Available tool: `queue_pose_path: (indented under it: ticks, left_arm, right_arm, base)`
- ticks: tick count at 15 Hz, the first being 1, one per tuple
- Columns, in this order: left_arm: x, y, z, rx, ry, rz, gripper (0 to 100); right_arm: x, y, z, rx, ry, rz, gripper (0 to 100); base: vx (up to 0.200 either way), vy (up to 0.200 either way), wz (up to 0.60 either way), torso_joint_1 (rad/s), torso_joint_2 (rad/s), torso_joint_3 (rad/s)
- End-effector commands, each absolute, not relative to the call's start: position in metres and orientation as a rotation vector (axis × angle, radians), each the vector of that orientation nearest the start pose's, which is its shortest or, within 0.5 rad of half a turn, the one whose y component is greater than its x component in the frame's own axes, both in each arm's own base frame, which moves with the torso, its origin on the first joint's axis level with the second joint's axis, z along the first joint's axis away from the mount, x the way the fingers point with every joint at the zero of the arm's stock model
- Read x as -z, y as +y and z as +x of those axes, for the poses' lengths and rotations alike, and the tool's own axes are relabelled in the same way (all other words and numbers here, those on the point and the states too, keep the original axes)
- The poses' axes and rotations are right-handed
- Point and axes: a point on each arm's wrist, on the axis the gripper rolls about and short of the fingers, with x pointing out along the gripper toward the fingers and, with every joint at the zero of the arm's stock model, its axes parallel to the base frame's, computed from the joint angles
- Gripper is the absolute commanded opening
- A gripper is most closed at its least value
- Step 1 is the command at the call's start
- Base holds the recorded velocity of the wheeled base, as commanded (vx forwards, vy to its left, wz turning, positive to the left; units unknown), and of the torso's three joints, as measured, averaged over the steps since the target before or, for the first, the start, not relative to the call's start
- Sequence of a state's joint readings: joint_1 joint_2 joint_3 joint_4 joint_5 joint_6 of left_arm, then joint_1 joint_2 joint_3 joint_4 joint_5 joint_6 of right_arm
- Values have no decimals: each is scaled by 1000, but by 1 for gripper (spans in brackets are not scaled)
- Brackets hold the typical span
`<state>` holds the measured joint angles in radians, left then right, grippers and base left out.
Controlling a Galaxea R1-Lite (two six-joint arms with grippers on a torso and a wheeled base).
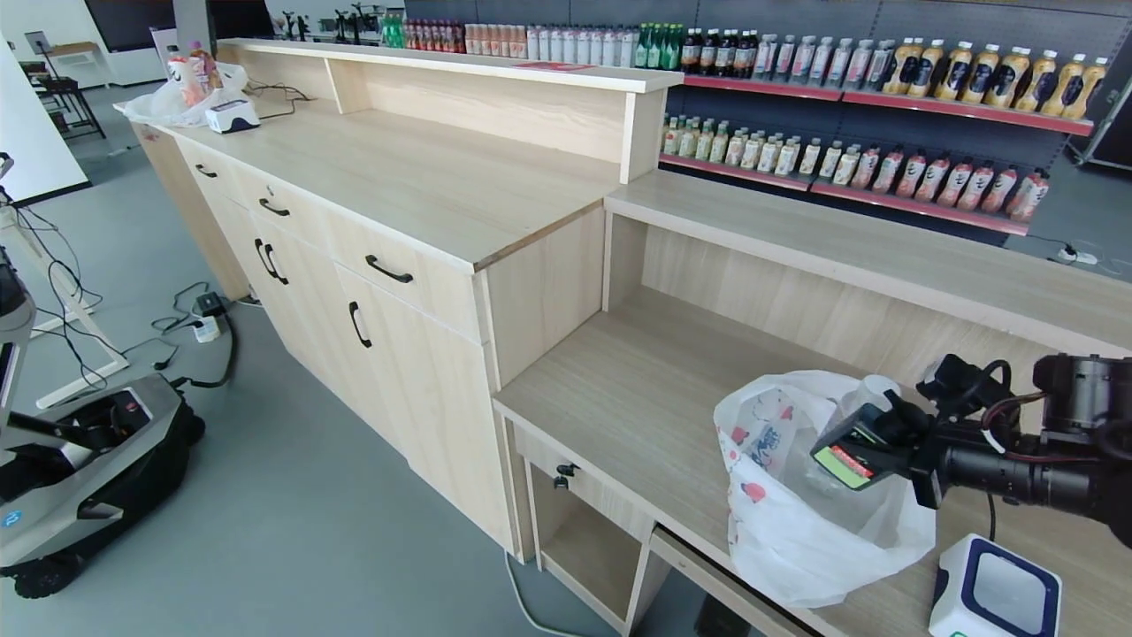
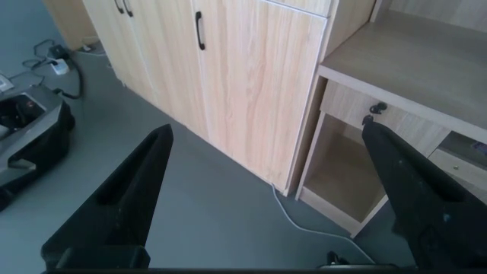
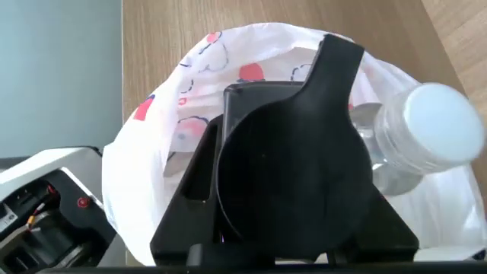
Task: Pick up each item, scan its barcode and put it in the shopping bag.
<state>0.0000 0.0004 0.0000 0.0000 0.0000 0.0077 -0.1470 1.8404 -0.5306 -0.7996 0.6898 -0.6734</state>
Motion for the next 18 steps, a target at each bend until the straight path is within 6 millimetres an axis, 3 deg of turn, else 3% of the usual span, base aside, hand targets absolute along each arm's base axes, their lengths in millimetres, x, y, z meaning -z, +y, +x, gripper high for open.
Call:
queue_pose_path:
  ticks: [1,5,12,18]
  left_arm:
    - [-75,0,-23,0,0,8,100]
    - [-75,0,-23,0,0,8,100]
    - [-75,0,-23,0,0,8,100]
    - [-75,0,-23,0,0,8,100]
  right_arm:
    - [-56,-13,305,-739,314,-414,0]
    - [-31,-9,322,-760,330,-405,0]
    - [-6,-5,346,-778,331,-404,0]
    - [3,-4,346,-788,362,-391,0]
  base:
    - [0,0,0,0,0,0]
    - [0,0,0,0,0,0]
    - [0,0,0,0,0,0]
    - [0,0,0,0,0,0]
